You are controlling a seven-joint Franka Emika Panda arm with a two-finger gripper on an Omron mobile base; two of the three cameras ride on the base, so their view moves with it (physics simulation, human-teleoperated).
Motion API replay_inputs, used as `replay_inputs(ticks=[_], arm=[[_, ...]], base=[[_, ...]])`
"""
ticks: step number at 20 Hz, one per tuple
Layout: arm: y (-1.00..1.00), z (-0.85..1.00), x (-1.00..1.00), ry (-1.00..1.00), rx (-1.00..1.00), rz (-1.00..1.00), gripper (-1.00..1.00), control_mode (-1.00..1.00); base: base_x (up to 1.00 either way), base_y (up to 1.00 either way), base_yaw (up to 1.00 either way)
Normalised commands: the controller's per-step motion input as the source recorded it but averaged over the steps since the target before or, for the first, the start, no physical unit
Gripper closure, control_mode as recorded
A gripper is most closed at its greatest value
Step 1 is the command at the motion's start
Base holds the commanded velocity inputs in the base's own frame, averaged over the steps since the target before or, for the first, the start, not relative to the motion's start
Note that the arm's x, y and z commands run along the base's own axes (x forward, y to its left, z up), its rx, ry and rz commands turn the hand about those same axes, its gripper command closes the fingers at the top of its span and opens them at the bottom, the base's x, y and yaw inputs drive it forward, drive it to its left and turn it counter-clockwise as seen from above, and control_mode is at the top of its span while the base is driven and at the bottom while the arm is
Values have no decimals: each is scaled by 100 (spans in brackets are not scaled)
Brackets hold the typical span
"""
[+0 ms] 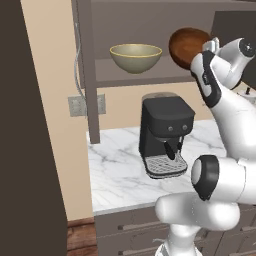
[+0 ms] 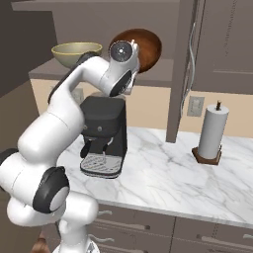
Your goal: Open the cabinet. Pick the bowls from the counter and place them in the cabinet. Then close the cabinet.
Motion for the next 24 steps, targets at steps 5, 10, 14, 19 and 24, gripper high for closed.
replay_inputs(ticks=[5, 10, 14, 19, 24], arm=[[0, 3, -71, -19, 0, 0, -100, -100], [0, 8, -63, -20, 0, 0, -100, -100], [0, 22, -53, -9, 0, 0, -100, -100], [0, 35, -94, -7, 0, 0, -100, -100], [1, 58, -100, -3, 0, 0, -100, -100]], base=[[0, 0, 0], [0, 0, 0], [0, 0, 0], [0, 0, 0], [0, 0, 0]])
